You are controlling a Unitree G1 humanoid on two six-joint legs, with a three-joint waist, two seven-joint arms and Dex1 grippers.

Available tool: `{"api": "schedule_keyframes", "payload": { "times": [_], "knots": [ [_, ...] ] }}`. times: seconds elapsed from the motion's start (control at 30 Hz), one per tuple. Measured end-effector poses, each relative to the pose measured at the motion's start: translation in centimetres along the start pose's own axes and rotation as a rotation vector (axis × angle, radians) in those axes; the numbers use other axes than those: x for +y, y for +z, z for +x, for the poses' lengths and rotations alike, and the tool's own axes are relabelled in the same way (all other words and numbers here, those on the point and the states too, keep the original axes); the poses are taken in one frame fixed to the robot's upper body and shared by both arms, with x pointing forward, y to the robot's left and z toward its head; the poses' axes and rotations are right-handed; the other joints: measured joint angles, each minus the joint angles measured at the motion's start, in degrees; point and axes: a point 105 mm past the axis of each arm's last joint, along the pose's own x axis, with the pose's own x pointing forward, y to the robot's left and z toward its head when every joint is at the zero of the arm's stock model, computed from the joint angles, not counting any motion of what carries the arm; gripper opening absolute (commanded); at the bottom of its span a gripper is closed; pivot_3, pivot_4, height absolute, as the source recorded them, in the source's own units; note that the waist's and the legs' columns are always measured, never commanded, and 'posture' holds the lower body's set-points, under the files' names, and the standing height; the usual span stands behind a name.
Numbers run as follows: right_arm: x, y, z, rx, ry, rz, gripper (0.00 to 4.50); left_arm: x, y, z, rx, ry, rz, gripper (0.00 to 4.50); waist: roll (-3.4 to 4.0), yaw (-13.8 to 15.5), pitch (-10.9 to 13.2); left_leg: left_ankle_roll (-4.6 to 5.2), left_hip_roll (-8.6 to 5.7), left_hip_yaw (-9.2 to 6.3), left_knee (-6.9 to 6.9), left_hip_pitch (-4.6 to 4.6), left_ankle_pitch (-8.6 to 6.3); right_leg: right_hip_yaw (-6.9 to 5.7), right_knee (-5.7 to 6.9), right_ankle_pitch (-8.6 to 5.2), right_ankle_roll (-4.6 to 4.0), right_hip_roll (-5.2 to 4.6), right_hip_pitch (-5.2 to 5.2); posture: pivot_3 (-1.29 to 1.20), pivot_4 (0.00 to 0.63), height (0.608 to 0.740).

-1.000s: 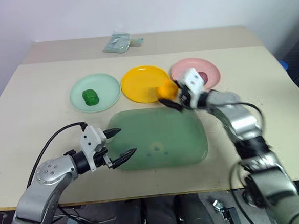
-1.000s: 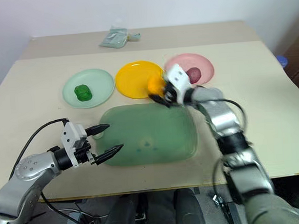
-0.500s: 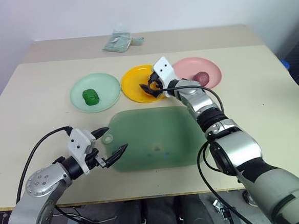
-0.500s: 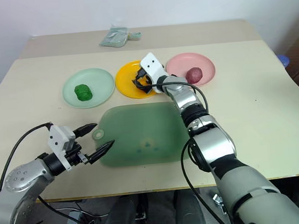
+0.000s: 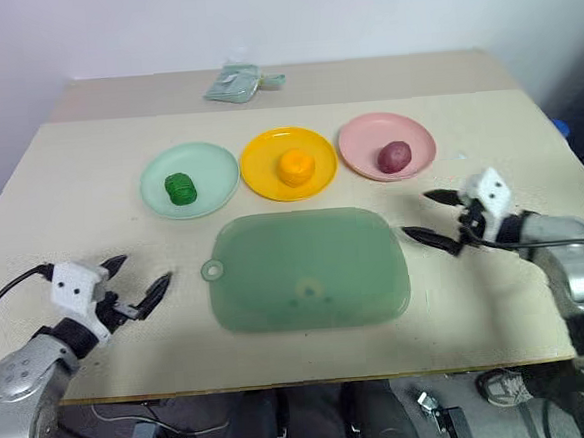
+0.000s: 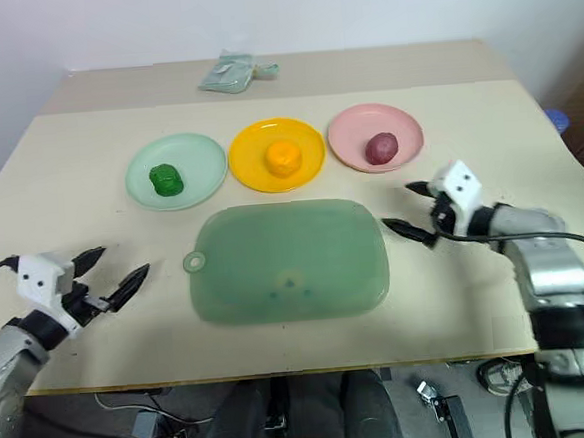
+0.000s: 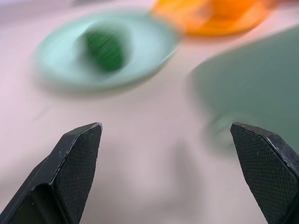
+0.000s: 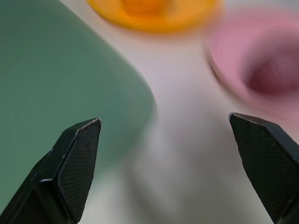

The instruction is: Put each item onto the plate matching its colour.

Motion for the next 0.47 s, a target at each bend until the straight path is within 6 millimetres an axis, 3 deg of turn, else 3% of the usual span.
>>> {"api": "schedule_keyframes", "payload": {
  "times": [0.13,0.3,0.47],
  "knots": [
    [-0.5,-0.5,-1.2,0.014,-0.032,0.017,4.46,0.1,-0.3,-0.2,-0.003,-0.003,0.006,4.5,0.01,0.1,0.0,0.06,0.03,-0.04,-0.02,0.13,-0.06,0.07,0.01,-0.01,-0.03,-0.07,0.09,0.0,0.15,0.74],
    [-1.1,-1.1,-1.4,0.025,-0.062,0.041,4.46,0.0,-1.0,-0.5,0.008,0.018,-0.017,4.5,0.02,0.4,0.0,-0.19,-0.02,-0.04,-0.02,0.06,0.07,0.07,-0.05,0.0,-0.03,-0.21,0.07,0.0,0.15,0.74],
    [-1.7,0.4,-0.8,-0.024,-0.073,0.015,4.46,-0.2,-0.9,-0.5,-0.001,0.028,-0.021,4.5,0.02,0.2,0.0,-0.2,-0.01,-0.04,-0.05,0.06,0.06,0.07,-0.05,-0.01,-0.04,-0.22,0.03,0.0,0.15,0.74]
  ]
}}
